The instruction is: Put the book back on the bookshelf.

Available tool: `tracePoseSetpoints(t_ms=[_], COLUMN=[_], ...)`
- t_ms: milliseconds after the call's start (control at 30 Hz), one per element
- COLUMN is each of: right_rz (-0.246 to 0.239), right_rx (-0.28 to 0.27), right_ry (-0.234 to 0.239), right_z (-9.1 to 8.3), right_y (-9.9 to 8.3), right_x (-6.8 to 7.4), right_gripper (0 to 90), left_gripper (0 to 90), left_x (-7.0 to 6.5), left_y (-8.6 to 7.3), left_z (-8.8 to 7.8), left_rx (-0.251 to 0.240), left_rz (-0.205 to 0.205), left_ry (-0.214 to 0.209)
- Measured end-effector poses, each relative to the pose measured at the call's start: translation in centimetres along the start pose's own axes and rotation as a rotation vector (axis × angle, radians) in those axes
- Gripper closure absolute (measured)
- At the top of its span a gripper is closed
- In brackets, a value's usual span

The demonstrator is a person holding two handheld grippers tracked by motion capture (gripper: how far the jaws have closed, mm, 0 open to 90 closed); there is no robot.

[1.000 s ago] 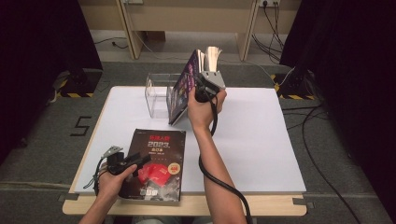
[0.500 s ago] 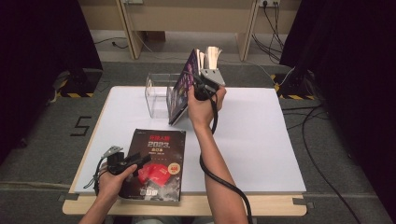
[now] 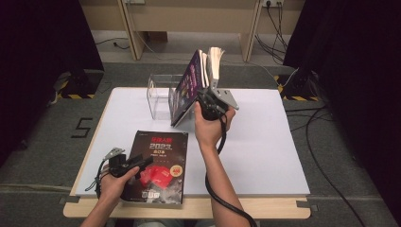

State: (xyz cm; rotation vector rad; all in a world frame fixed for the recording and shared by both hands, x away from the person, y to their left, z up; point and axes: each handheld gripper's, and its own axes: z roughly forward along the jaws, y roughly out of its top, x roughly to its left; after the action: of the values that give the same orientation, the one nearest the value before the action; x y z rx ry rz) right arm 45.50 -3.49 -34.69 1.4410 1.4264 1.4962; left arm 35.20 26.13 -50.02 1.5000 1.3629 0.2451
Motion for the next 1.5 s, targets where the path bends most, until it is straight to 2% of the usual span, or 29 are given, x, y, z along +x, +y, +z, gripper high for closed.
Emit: tracePoseSetpoints(t_ms=[100, 367, 633, 900, 1033, 1267, 1500], right_rz=[-0.003, 0.025, 0.036, 0.021, 0.014, 0.012, 0.025], right_rx=[0.019, 0.06, 0.068, 0.072, 0.069, 0.071, 0.085], right_ry=[0.01, 0.0, -0.033, -0.075, -0.086, -0.091, -0.086], right_z=[0.3, 1.9, 3.4, 4.1, 4.3, 4.9, 5.2], right_y=[-0.6, -0.9, -0.9, -0.8, -0.7, -0.7, -0.4], right_x=[0.1, -0.2, 0.0, 0.7, 1.2, 1.1, 1.3], right_gripper=[62.1, 61.7, 61.2, 70.6, 71.1, 69.2, 73.7], left_gripper=[36.8, 36.8, 36.7, 36.7, 36.7, 36.7, 36.8], left_x=[0.0, 0.1, 0.2, 0.3, 0.2, 0.3, 0.3], left_y=[0.0, 0.0, 0.1, 0.1, 0.1, 0.1, 0.1], left_z=[0.1, 0.0, -0.1, -0.1, -0.2, -0.1, -0.1], left_rx=[0.004, 0.001, -0.001, -0.003, -0.007, -0.005, -0.006], left_rz=[0.001, -0.003, -0.003, -0.003, -0.006, -0.003, -0.004], left_ry=[-0.001, -0.001, -0.003, -0.003, -0.003, -0.004, -0.005])
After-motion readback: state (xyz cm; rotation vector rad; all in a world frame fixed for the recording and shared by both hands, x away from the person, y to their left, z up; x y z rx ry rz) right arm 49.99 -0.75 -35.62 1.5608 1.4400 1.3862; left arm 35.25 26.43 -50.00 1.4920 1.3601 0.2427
